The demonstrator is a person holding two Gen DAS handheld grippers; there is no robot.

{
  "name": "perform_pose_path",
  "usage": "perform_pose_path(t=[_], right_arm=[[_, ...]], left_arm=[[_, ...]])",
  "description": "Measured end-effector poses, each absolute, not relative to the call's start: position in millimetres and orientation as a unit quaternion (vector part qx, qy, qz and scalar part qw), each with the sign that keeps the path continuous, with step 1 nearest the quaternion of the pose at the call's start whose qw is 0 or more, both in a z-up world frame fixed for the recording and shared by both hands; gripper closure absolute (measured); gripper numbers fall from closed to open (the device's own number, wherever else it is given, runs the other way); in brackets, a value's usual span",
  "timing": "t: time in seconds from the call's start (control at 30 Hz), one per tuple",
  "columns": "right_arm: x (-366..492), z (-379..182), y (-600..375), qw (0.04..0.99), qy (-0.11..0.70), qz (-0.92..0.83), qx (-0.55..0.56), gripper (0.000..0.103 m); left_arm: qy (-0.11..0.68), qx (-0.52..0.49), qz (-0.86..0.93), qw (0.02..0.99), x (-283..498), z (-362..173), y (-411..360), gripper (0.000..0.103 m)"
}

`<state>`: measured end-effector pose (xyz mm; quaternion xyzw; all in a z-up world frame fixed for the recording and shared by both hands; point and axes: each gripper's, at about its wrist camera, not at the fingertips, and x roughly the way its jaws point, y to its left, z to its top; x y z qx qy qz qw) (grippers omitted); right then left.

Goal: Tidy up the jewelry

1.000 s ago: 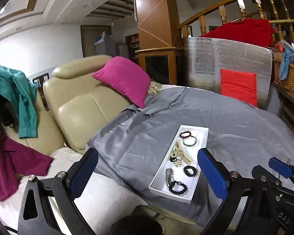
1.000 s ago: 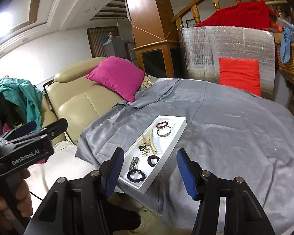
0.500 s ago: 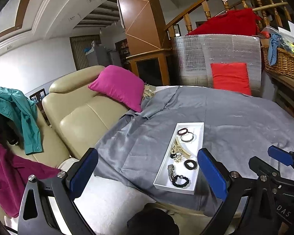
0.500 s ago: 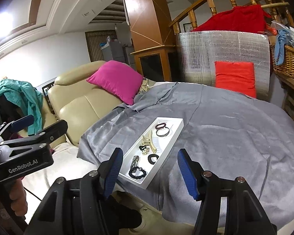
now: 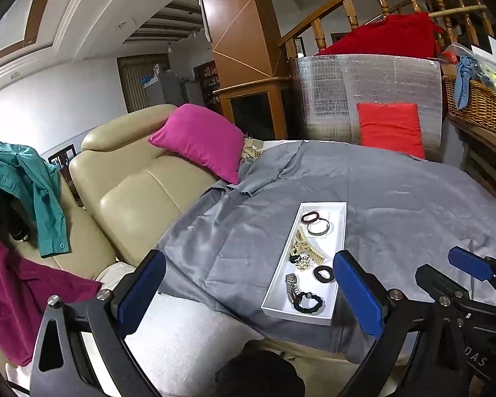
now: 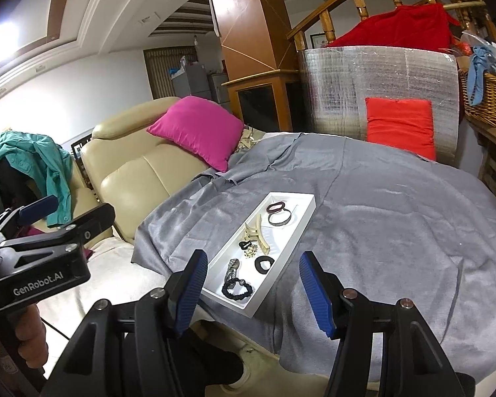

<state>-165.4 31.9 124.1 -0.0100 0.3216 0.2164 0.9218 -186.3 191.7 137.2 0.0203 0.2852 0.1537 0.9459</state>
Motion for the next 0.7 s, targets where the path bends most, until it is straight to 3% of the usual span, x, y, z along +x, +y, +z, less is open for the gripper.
perform_pose_path(t=[0.7], right_arm=[[-162, 127, 41, 0.923, 0.316, 0.219, -0.012, 0.041]], left_arm=[[0.286, 0.013, 0.159, 0.945, -187, 136, 208, 0.002]])
